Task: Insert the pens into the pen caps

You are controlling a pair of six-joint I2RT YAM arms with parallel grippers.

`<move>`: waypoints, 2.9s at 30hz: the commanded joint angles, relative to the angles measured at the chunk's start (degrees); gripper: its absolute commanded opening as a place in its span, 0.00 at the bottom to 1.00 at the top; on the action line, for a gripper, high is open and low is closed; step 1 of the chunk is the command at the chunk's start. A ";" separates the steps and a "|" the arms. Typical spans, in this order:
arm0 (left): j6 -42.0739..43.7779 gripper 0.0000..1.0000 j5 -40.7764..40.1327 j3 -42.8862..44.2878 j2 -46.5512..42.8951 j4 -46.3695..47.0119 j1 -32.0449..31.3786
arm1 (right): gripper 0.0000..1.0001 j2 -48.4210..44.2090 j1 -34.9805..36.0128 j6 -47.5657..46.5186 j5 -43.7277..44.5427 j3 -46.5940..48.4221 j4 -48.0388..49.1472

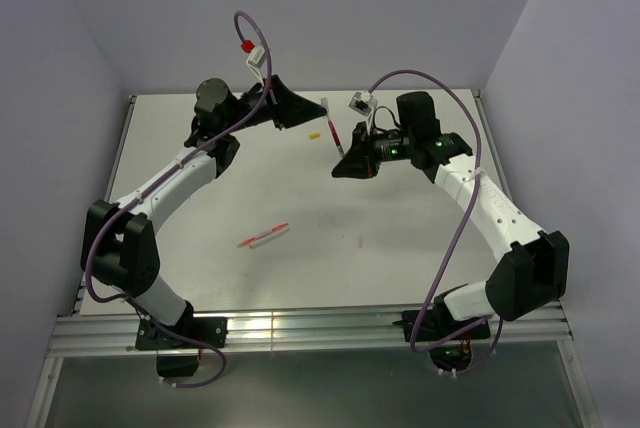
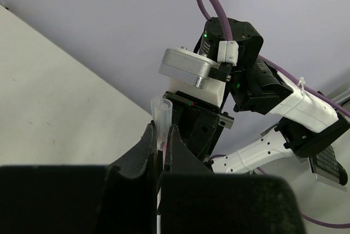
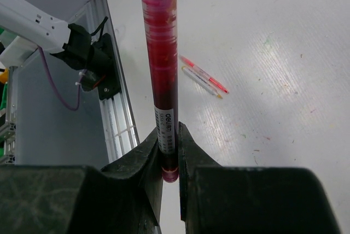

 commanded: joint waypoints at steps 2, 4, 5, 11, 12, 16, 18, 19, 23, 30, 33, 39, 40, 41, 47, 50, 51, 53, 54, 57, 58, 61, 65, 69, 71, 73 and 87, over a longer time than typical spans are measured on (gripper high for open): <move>-0.35 0.00 1.40 -0.63 -3.02 3.53 -0.91 | 0.00 0.23 -0.43 -0.86 0.89 1.73 0.75; -1.14 0.00 1.49 -0.89 -2.93 4.41 -1.26 | 0.00 0.32 -0.43 -0.86 0.63 1.56 0.75; -1.14 0.00 1.40 -0.90 -3.02 4.50 -1.44 | 0.00 0.41 -0.34 -0.86 0.63 1.55 0.75; -1.14 0.00 -0.53 1.47 -2.23 5.12 -1.44 | 0.00 -0.56 -0.43 -1.48 0.54 0.59 0.66; -1.14 0.00 -0.80 2.26 -1.70 4.94 -1.35 | 0.00 -0.64 -0.43 -1.48 0.54 0.24 0.66; -1.58 0.00 -1.32 3.67 -0.91 4.85 -1.53 | 0.00 -1.44 -0.43 -2.00 0.72 -0.12 0.49; -1.75 0.00 -1.41 3.24 -0.73 5.29 -1.70 | 0.00 -1.61 -0.43 -2.18 0.63 -0.20 0.31; -1.84 0.00 -1.85 3.06 -0.73 5.47 -1.79 | 0.00 -1.79 -0.43 -2.35 0.63 -0.20 0.14; -2.54 0.00 -1.33 3.32 -0.38 6.17 -1.96 | 0.00 -1.88 -0.43 -2.62 1.07 -0.47 -0.13; -1.23 0.00 -1.59 1.48 -1.26 5.47 -2.32 | 0.00 -1.35 -0.69 -2.97 0.98 0.59 -0.39; -0.44 0.00 -2.20 1.56 -1.17 4.77 -1.88 | 0.00 -1.52 -0.78 -3.15 0.63 0.33 -0.48; -0.08 0.00 -3.17 1.65 -1.43 3.71 -0.74 | 0.00 -2.14 -0.78 -4.99 0.45 0.15 -1.71; -0.08 0.00 -3.17 1.39 -1.52 3.80 -0.65 | 0.00 -2.05 -0.69 -5.17 0.37 0.24 -2.15; -0.34 0.00 -3.08 1.22 -1.44 3.89 -0.65 | 0.00 -2.05 -0.69 -5.34 0.28 0.41 -2.24; -0.79 0.00 -2.64 0.16 -1.61 3.98 -0.65 | 0.00 -1.35 -0.69 -5.17 0.28 1.38 -2.59; -1.05 0.00 -2.29 -0.37 -1.87 4.15 -0.73 | 0.00 -1.00 -0.69 -4.91 0.28 1.55 -2.41; -1.14 0.00 -2.21 -0.46 -2.14 4.24 -0.74 | 0.00 -0.82 -0.78 -4.64 0.28 1.73 -2.41; -1.14 0.00 -2.03 -1.24 -2.49 4.33 -1.09 | 0.00 -0.56 -0.69 -4.38 0.02 1.99 -2.41; -1.05 0.00 -2.12 -1.86 -2.75 4.24 -1.35 | 0.00 -0.38 -0.78 -4.29 -0.42 2.08 -2.33; -0.79 0.00 -2.12 -2.91 -3.10 4.33 -1.88 | 0.00 -0.21 -0.96 -4.20 -0.60 1.99 -2.24; -0.61 0.00 -2.12 -3.09 -3.11 4.24 -1.96 | 0.00 -0.21 -1.04 -4.29 -0.69 1.99 -2.24; -0.70 0.00 -2.03 -3.36 -3.11 4.85 -2.23 | 0.00 -0.21 -1.13 -3.94 -0.86 1.91 -2.15; -0.44 0.00 -1.85 -3.53 -2.75 5.12 -2.84 | 0.00 -0.03 -1.13 -3.06 -1.39 2.08 -1.28; -0.61 0.00 -2.47 -4.32 -2.58 6.34 -3.98 | 0.00 1.11 -1.31 0.62 -2.97 3.75 1.96; -0.17 0.00 -2.73 -3.63 -1.79 7.40 -4.42 | 0.00 1.90 -1.31 5.43 -3.41 4.98 4.87; 1.05 0.00 -3.52 -1.08 -1.09 6.79 -4.34 | 0.00 2.52 -1.31 8.53 -3.94 6.29 9.51; -0.53 0.09 -2.29 0.33 0.15 6.44 -4.16 | 0.00 7.53 -1.22 19.01 -7.19 17.37 21.33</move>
